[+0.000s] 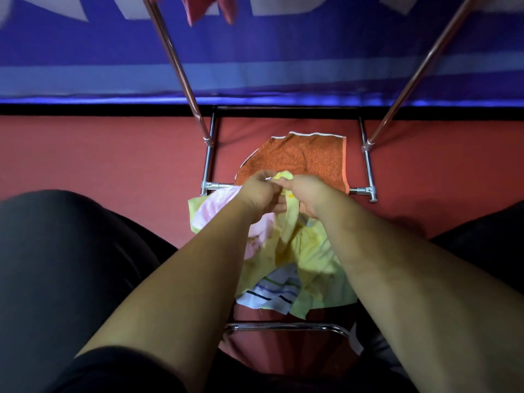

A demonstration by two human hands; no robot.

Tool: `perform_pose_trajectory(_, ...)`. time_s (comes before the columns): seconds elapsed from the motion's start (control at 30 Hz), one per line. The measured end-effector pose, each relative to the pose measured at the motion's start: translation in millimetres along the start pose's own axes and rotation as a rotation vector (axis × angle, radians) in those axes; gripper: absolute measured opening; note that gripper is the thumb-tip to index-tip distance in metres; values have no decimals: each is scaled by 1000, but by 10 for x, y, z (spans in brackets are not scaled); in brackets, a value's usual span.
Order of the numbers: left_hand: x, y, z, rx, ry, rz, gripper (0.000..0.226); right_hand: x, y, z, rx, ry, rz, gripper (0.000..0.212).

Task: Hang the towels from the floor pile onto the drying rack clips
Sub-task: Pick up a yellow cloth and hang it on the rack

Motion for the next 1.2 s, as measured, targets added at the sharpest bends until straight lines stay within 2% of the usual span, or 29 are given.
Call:
perform_pose_trajectory(0.07, 142, 218, -30, -68, 1, -58, 22, 154, -171, 14, 71, 54, 81, 19)
perform_pose_trajectory(0.2, 530, 678, -28, -115, 57, -120, 14, 531, -592, 51, 525, 188, 253, 20)
perform_pose_trajectory(0.3, 765, 1083, 28, -224, 101, -240, 15, 794, -872, 18, 577, 197, 342, 25)
perform_pose_trajectory(0.43, 1137, 1728, 134, -652, 232, -563, 16, 1250, -1265, 11, 677, 205, 485, 25)
perform_pose_trajectory(0.57, 1462, 2101, 80, -810, 238, -722, 23, 1662, -1531, -54, 821, 176, 631, 30)
perform_pose_trajectory(0.67, 1669, 2210, 56, -747, 188, -769, 25, 1892, -1622, -110, 792, 121, 687, 25)
perform_pose_trajectory(0.73, 1744, 2180, 46, -638, 94, -784, 27, 1963, -1661, -80, 733, 133, 750, 31)
perform_pose_trajectory(0.8, 1746, 2047, 13, -476, -51, -752, 29, 1967, -1624, -8, 588, 133, 786, 34)
perform_pose_trajectory(0.87, 1698, 1869, -16, -434, -139, -670, 36, 1955, -1586, 93, 486, 190, 805, 31)
perform_pose_trajectory(0.97, 1614, 1736, -24, -673, -130, -601, 47, 2071, -1678, 265, 387, 347, 875, 28)
perform_pose_trajectory(1.07, 1589, 1711, 9, -786, -111, -574, 34, 2164, -1799, 521, 198, 436, 926, 34)
perform_pose_trajectory(1.2, 1528, 1725, 144, -1032, 70, -574, 28, 2163, -1806, 934, 47, 608, 915, 38)
Point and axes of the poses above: each hand's wrist, its own x-axis away from the middle knuckle, its own z-axis out of the back of the hand, y = z × x, the point moved 10 cm from there along -x, towards the middle knuckle
